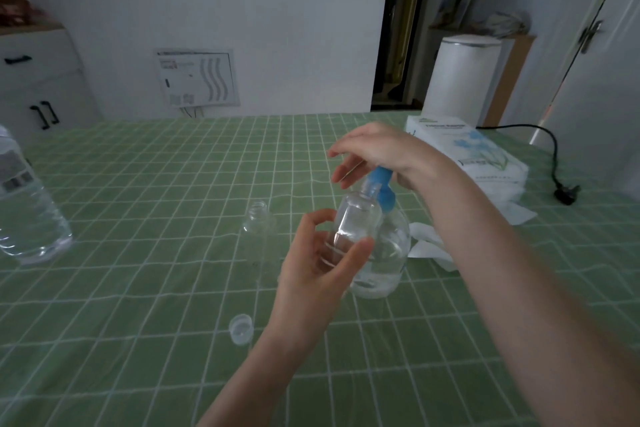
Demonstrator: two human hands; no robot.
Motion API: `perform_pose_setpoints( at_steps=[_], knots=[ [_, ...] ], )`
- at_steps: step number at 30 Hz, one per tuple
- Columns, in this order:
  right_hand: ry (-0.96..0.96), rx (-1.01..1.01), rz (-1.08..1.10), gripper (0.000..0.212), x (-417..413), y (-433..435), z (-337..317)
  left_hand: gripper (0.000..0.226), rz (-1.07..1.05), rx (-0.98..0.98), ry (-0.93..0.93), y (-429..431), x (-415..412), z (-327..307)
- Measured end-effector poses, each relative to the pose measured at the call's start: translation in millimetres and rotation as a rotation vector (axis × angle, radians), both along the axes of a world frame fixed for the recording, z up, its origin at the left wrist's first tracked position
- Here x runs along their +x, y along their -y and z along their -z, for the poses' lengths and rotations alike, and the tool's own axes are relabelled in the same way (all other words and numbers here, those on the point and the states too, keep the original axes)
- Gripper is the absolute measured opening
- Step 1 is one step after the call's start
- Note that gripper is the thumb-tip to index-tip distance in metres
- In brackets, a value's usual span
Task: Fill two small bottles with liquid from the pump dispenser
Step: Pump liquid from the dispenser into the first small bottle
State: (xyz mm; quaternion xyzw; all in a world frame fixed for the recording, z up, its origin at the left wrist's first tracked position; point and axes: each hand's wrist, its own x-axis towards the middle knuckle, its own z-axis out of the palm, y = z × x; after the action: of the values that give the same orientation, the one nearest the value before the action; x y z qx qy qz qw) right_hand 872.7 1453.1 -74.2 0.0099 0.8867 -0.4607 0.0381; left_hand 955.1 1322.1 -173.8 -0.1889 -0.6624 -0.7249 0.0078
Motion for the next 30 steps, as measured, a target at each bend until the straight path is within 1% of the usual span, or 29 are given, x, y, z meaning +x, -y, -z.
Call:
perform_pose_setpoints(
  at_steps=[2, 4, 10, 14, 16, 18, 21, 24, 30],
  knots=[
    [0.026, -0.066, -0.023, 0.018, -1, -2, -2, 0.041, -0.015, 0.003, -0.004, 0, -2, 0],
    [0.043, -0.106, -0.036, 0.013, 0, -3, -2, 0.041, -0.007, 0.010, -0.003, 0, -3, 0],
    [0.099, -0.226, -0.017, 0.015, 1, -8, -8, 0.031, -0.021, -0.008, -0.026, -1, -4, 2],
    [0.106, -0.299, -0.030, 0.019, 7, -13, -8, 0.037, -0.047, -0.013, -0.009, -2, -2, 2],
    [0.090, -0.321, -0.034, 0.018, 13, -14, -3, 0.048, -0.046, -0.016, -0.010, -3, -3, 2],
    [0.067, -0.329, -0.016, 0.016, 16, -14, 4, 0.054, -0.044, -0.033, -0.015, -5, -2, 3],
    [0.035, -0.347, 0.026, 0.015, 25, -14, 8, 0.052, -0.046, -0.052, -0.028, -4, 3, 3],
    [-0.009, -0.324, 0.042, 0.012, 30, -16, 13, 0.050, -0.037, -0.067, -0.012, 0, 4, 3],
    [-0.118, -0.310, 0.083, 0.025, 39, -16, 24, 0.044, -0.057, -0.139, 0.002, 15, 16, 3]
  ],
)
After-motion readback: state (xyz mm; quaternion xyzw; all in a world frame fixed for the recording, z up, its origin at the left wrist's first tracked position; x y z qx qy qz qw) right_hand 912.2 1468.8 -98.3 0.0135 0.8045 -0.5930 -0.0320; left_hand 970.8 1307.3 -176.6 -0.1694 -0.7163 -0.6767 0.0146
